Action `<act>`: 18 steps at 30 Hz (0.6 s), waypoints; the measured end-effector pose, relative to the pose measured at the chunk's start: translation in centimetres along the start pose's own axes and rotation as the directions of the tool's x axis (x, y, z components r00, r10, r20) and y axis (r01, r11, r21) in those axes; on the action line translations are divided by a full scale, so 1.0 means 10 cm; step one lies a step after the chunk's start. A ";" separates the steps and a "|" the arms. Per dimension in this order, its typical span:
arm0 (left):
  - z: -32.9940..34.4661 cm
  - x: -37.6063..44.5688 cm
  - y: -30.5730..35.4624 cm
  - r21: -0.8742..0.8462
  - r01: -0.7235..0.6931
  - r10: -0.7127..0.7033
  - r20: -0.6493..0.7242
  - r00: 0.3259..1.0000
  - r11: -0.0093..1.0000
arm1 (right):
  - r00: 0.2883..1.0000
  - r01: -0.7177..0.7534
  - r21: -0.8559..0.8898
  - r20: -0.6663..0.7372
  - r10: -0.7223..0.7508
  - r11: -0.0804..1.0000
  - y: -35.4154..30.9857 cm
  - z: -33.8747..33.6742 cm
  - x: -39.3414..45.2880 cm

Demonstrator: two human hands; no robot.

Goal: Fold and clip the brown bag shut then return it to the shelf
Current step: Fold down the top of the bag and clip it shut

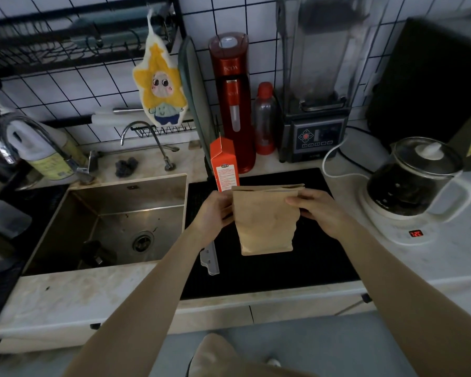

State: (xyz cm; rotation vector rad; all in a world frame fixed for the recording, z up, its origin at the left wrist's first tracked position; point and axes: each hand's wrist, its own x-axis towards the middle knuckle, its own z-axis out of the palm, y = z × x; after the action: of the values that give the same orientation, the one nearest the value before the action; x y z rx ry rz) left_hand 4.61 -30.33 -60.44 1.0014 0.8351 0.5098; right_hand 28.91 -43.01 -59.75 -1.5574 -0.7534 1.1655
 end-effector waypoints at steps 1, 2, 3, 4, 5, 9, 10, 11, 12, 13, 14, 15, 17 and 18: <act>-0.01 0.00 0.03 0.032 0.018 -0.018 0.019 1.000 0.999 | 1.000 -0.005 0.003 -0.001 0.005 1.000 0.00 0.00 0.00; -0.02 0.00 0.05 0.078 0.030 -0.033 0.036 0.999 0.996 | 1.000 -0.008 0.000 0.000 0.008 1.000 0.00 0.00 0.00; -0.03 0.00 0.05 0.120 0.041 -0.046 0.045 0.998 0.992 | 1.000 -0.010 -0.004 0.002 0.010 1.000 0.00 0.00 -0.01; -0.03 0.00 0.05 0.141 0.052 -0.059 0.048 0.997 0.989 | 1.000 -0.011 -0.007 0.004 0.011 1.000 -0.01 -0.01 -0.01; -0.03 0.00 0.05 0.149 0.061 -0.069 0.052 0.996 0.987 | 1.000 -0.012 -0.009 0.006 0.012 1.000 -0.01 -0.01 -0.01; -0.06 -0.02 0.05 0.119 0.059 -0.067 0.068 0.995 0.991 | 1.000 -0.006 0.006 -0.002 0.006 1.000 0.01 0.00 0.00; -0.07 -0.02 0.04 0.108 0.054 -0.061 0.061 0.996 0.993 | 1.000 -0.009 0.010 -0.013 0.010 1.000 0.01 0.00 0.00; -0.08 -0.02 0.04 0.109 0.043 -0.049 0.052 0.997 0.993 | 1.000 -0.016 0.013 -0.019 0.016 1.000 0.02 0.00 0.01; -0.07 -0.02 0.03 0.127 0.022 -0.028 0.045 0.999 0.992 | 1.000 -0.021 0.016 -0.017 0.021 1.000 0.03 0.00 0.02; -0.07 -0.02 0.02 0.158 -0.006 -0.001 0.044 0.999 0.987 | 1.000 -0.025 0.022 -0.009 0.025 0.999 0.04 -0.01 0.02; -0.06 -0.02 0.01 0.185 -0.034 0.026 0.047 0.999 0.982 | 1.000 -0.027 0.035 0.006 0.027 0.999 0.06 -0.02 0.02; -0.05 -0.03 0.01 0.201 -0.058 0.049 0.047 0.998 0.978 | 0.999 -0.029 0.059 0.032 0.027 0.998 0.08 -0.04 0.02; -0.02 -0.04 0.01 0.210 -0.081 0.076 0.029 0.997 0.974 | 0.994 -0.040 0.130 0.107 0.027 0.991 0.11 -0.08 0.01; -0.01 -0.04 0.01 0.214 -0.086 0.086 0.012 0.996 0.973 | 0.990 -0.048 0.167 0.138 0.024 0.985 0.12 -0.11 0.00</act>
State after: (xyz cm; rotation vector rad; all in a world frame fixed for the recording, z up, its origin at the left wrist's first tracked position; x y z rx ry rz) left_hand 4.25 -30.53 -60.24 1.2408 0.8598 0.4990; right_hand 29.81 -43.73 -60.90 -1.3651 -0.6972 1.3379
